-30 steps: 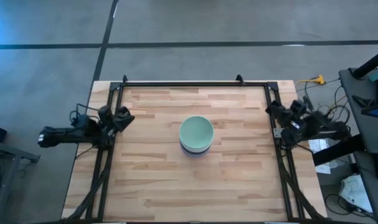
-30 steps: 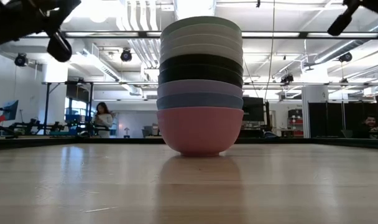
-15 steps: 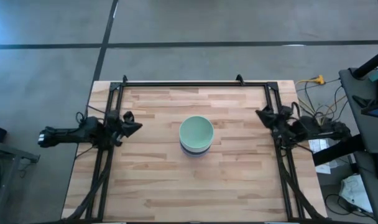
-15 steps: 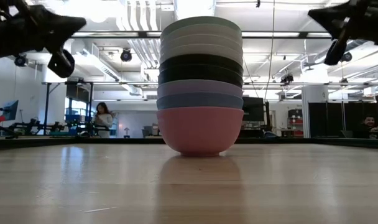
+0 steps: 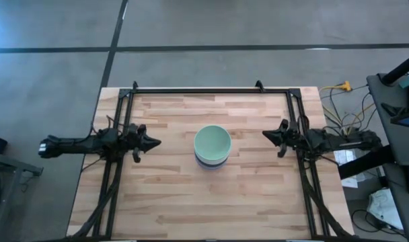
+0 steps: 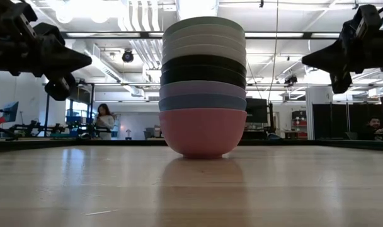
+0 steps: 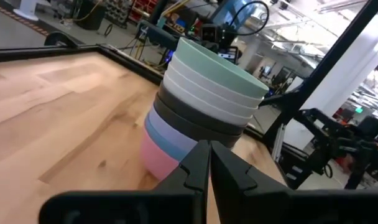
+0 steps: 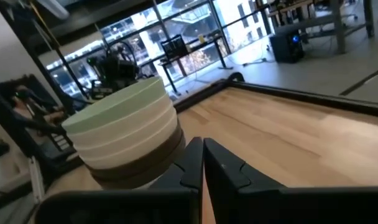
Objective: Nest bowls inside each other
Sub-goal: Return to Home Position
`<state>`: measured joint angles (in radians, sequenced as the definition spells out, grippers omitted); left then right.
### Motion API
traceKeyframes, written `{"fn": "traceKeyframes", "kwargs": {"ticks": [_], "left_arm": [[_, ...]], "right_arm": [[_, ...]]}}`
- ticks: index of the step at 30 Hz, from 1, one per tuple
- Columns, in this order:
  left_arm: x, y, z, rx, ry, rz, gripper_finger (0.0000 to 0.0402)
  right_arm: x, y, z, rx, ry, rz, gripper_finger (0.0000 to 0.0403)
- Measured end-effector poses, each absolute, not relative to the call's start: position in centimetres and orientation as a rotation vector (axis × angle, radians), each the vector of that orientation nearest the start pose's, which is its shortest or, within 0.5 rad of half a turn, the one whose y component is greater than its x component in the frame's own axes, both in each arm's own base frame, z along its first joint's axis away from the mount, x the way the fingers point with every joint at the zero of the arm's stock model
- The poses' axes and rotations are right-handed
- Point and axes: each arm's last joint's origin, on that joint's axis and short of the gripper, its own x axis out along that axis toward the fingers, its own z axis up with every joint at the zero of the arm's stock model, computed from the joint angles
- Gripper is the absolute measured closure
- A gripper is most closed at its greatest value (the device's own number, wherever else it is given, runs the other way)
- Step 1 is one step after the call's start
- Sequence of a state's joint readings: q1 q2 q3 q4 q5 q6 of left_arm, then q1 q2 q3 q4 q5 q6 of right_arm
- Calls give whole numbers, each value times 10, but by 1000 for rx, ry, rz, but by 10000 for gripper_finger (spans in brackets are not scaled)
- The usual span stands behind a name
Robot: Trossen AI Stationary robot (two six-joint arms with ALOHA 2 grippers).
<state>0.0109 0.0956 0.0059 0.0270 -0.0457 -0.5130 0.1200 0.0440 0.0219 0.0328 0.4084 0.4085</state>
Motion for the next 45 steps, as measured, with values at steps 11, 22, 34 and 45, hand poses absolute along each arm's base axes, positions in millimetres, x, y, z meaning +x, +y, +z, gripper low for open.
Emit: {"fn": "traceKeyframes", "kwargs": {"ticks": [11, 22, 34, 45], "left_arm": [[106, 3, 158, -510, 75, 84, 402], [106, 3, 158, -510, 71, 83, 402], [105, 3, 158, -510, 68, 82, 402], [106, 3, 158, -510, 72, 82, 402]], "right_arm": [[98, 0, 171, 389, -54, -289, 394], [98, 0, 171, 389, -54, -289, 394], [98, 0, 171, 389, -55, -289, 394], [98, 0, 171, 388, -54, -288, 394]]}}
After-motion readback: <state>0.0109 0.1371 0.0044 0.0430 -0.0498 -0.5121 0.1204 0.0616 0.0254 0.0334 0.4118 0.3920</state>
